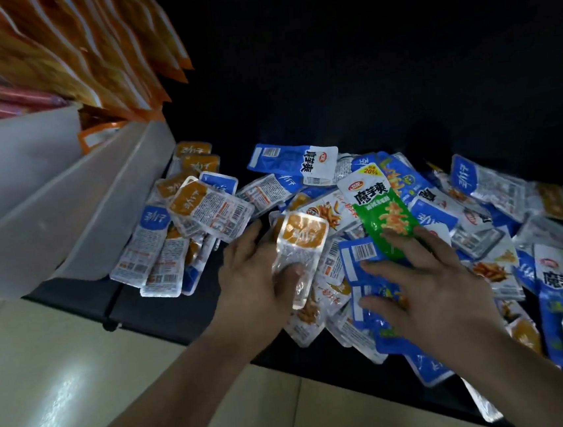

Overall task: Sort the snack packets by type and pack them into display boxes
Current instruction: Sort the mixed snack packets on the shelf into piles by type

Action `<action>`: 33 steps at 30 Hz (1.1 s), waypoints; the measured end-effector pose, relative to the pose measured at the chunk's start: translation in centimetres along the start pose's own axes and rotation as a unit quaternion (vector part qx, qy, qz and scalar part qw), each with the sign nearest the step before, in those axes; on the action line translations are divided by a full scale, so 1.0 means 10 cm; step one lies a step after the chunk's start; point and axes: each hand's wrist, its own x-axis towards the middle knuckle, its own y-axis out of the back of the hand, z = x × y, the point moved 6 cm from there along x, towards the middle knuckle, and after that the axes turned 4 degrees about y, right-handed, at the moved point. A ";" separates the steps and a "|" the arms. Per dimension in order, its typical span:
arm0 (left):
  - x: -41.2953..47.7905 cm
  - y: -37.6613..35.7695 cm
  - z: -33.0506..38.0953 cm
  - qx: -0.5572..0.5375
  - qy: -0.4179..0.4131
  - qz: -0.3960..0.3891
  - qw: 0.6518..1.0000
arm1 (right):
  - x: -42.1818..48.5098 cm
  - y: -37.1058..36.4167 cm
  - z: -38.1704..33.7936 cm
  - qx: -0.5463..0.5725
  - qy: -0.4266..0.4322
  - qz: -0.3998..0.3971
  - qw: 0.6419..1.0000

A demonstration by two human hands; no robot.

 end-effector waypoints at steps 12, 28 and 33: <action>0.30 0.15 0.05 -0.112 0.053 -0.017 0.992 | 0.08 0.06 -0.04 -0.048 -0.039 -0.069 0.996; -0.41 0.31 0.12 -0.558 0.193 -0.059 0.805 | 0.28 0.46 -0.67 0.534 -0.158 -0.010 0.830; -0.47 0.26 0.27 -0.460 0.119 -0.090 0.875 | 0.35 0.34 -0.80 0.541 -0.165 -0.031 0.824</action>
